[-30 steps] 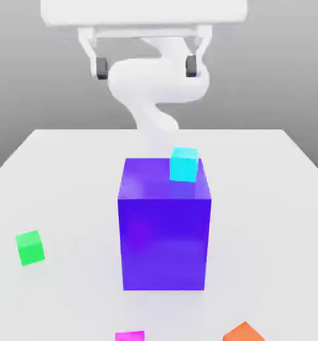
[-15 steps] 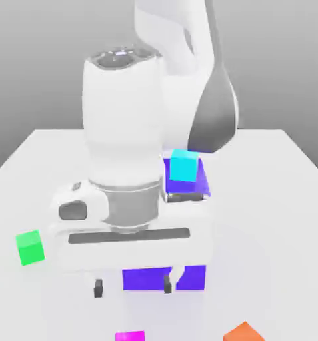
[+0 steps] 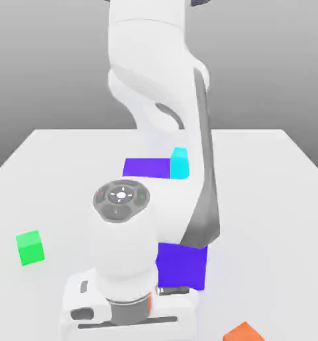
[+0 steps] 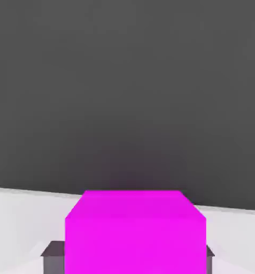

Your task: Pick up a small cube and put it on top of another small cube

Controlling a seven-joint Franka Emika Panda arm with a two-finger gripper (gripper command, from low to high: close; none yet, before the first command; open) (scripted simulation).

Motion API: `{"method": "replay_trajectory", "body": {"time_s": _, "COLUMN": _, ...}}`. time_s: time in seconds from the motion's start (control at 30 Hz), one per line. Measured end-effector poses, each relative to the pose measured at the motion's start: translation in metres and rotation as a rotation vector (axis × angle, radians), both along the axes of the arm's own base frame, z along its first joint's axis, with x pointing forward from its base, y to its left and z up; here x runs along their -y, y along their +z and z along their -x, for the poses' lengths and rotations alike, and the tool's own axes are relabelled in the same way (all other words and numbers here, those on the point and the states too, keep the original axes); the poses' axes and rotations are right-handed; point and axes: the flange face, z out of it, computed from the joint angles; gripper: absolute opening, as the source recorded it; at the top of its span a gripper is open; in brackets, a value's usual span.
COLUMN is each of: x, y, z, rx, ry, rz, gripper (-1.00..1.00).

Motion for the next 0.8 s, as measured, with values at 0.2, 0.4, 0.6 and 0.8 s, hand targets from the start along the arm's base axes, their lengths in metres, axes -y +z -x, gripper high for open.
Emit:
{"method": "replay_trajectory", "body": {"time_s": 0.2, "x": 0.062, "y": 0.065, "z": 0.03, "rx": 0.001, "ry": -0.126, "rz": 0.03, "gripper": -1.0}}
{"method": "replay_trajectory", "body": {"time_s": 0.4, "x": 0.19, "y": 0.096, "z": 0.139, "rx": 0.0, "ry": -0.468, "rz": 0.053, "gripper": -1.0}}
{"method": "replay_trajectory", "body": {"time_s": 0.6, "x": 0.25, "y": 0.096, "z": 0.254, "rx": 0.001, "ry": -0.769, "rz": 0.004, "gripper": -1.0}}
{"method": "replay_trajectory", "body": {"time_s": 0.8, "x": 0.247, "y": 0.049, "z": 0.255, "rx": 0.003, "ry": -0.771, "rz": -0.002, "gripper": -1.0}}
